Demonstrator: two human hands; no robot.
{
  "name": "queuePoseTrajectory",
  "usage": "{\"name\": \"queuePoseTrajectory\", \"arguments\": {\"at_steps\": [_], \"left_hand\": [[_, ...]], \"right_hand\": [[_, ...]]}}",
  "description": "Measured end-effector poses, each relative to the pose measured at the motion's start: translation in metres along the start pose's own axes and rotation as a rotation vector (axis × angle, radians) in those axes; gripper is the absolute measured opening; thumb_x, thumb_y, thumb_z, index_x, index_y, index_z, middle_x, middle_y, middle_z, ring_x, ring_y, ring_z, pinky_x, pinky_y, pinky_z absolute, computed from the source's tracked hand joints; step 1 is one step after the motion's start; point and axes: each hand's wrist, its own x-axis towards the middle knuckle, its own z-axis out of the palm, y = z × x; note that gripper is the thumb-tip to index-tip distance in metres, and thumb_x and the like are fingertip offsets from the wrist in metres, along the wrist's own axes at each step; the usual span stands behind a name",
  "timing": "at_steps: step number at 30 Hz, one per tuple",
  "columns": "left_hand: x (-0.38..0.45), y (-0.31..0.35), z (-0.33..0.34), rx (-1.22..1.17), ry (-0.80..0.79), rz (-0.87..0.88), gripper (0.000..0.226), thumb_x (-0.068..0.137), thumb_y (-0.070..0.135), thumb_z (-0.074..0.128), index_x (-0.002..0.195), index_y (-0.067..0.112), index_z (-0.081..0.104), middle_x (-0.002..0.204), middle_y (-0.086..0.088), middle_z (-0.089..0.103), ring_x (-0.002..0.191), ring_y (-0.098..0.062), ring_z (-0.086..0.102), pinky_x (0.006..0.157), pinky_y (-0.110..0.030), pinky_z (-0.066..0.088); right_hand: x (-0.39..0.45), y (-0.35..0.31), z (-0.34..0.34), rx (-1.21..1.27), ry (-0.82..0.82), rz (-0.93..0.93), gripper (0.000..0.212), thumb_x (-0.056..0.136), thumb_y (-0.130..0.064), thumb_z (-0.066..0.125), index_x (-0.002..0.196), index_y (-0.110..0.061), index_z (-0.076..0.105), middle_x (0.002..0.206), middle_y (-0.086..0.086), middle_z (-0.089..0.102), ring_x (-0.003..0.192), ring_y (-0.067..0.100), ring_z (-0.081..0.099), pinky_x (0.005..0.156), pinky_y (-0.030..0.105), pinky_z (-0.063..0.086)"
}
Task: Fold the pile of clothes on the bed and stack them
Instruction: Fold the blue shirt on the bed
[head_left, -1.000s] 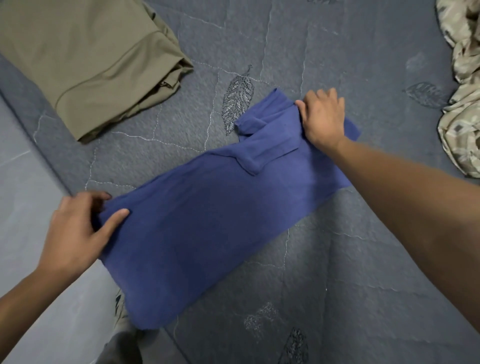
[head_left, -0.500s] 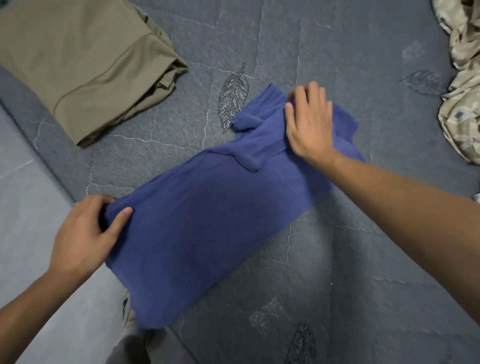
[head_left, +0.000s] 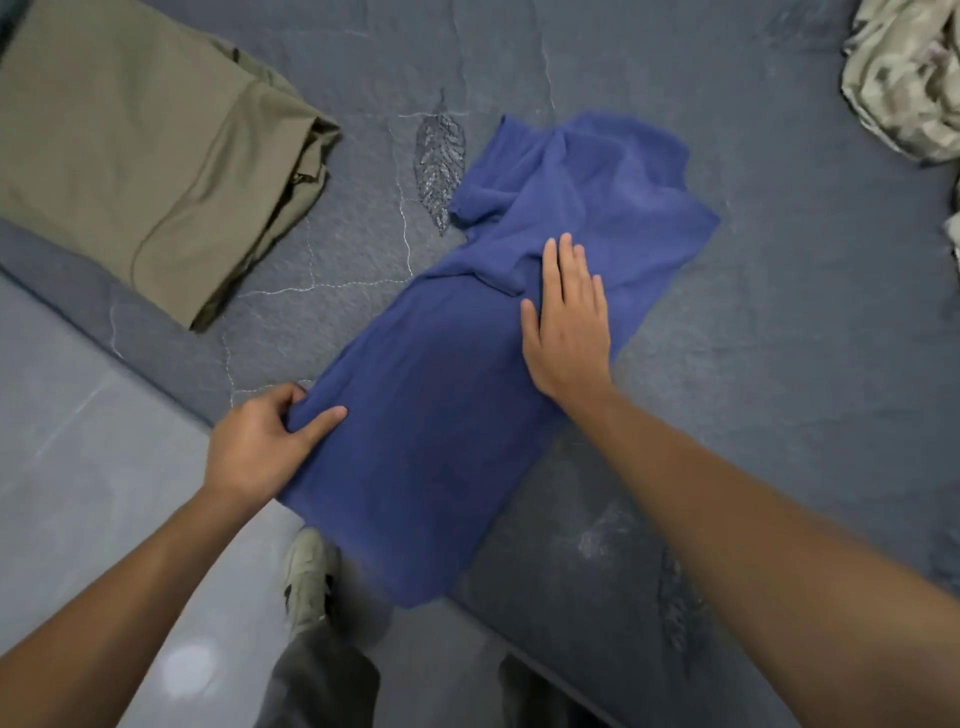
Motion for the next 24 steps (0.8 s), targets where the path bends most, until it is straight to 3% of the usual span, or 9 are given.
{"name": "queuePoseTrajectory", "arguments": {"at_steps": [3,6,8,11,14,17,21,24], "left_hand": [[-0.002,-0.011,-0.009,-0.015,-0.148,0.067,0.054,0.075,0.076,0.065,0.074,0.023,0.065,0.063,0.006,0.067,0.063,-0.018,0.065,0.058,-0.041,0.05],[-0.008,-0.021,-0.018,-0.205,-0.317,0.063,0.033,0.09,0.049,0.078,0.095,0.016,0.075,0.082,0.0,0.077,0.079,-0.023,0.074,0.071,-0.05,0.058],[-0.008,-0.023,-0.023,-0.288,-0.383,0.064,0.022,0.094,0.036,0.076,0.101,0.014,0.075,0.088,0.002,0.078,0.083,-0.018,0.075,0.07,-0.043,0.058],[-0.016,-0.022,-0.027,-0.385,-0.453,0.08,0.018,0.094,0.027,0.077,0.108,0.016,0.073,0.095,0.009,0.079,0.088,-0.006,0.075,0.072,-0.025,0.056],[-0.024,-0.024,-0.03,-0.424,-0.452,0.016,0.016,0.094,0.023,0.078,0.102,0.01,0.073,0.096,-0.003,0.079,0.09,-0.018,0.076,0.076,-0.035,0.062],[-0.031,-0.029,-0.027,-0.42,-0.433,-0.019,0.021,0.095,0.02,0.077,0.091,0.002,0.066,0.09,-0.02,0.074,0.081,-0.025,0.069,0.071,-0.047,0.061],[-0.034,-0.035,-0.031,-0.483,-0.441,0.004,0.01,0.1,0.025,0.071,0.103,0.016,0.068,0.093,0.003,0.078,0.08,-0.018,0.074,0.057,-0.034,0.061],[-0.034,-0.042,-0.037,-0.378,-0.417,-0.006,0.021,0.1,0.033,0.071,0.096,0.013,0.067,0.093,-0.01,0.077,0.067,-0.024,0.073,0.051,-0.033,0.058]], "right_hand": [[-0.064,-0.028,0.011,-0.01,-0.025,0.024,0.069,0.105,-0.033,0.043,0.166,-0.013,0.017,0.175,0.006,0.012,0.161,0.022,0.01,0.129,0.048,0.016],[-0.122,-0.06,0.016,0.083,0.007,0.166,0.065,0.106,-0.029,0.05,0.164,-0.013,0.025,0.174,0.01,0.014,0.161,0.029,0.01,0.128,0.05,0.016],[-0.151,-0.082,0.017,0.182,0.067,0.349,0.064,0.103,-0.027,0.058,0.162,-0.015,0.035,0.171,0.017,0.02,0.156,0.039,0.02,0.126,0.05,0.022],[-0.186,-0.108,0.017,0.248,0.172,0.596,0.068,0.096,-0.029,0.069,0.158,-0.021,0.042,0.152,0.024,0.039,0.128,0.045,0.042,0.112,0.052,0.034],[-0.21,-0.123,0.018,0.36,0.188,0.7,0.08,0.09,-0.03,0.076,0.16,-0.025,0.039,0.131,0.019,0.046,0.112,0.039,0.047,0.103,0.047,0.039],[-0.224,-0.13,0.016,0.628,0.148,0.751,0.086,0.09,-0.028,0.077,0.162,-0.031,0.03,0.138,0.008,0.055,0.122,0.034,0.055,0.101,0.042,0.046],[-0.241,-0.143,0.014,0.76,0.014,0.69,0.083,0.091,-0.027,0.078,0.159,-0.036,0.03,0.137,0.003,0.066,0.119,0.034,0.064,0.095,0.043,0.052],[-0.255,-0.143,0.013,0.738,-0.108,0.663,0.074,0.092,-0.022,0.077,0.155,-0.031,0.039,0.138,0.007,0.064,0.122,0.034,0.061,0.097,0.035,0.049]]}}
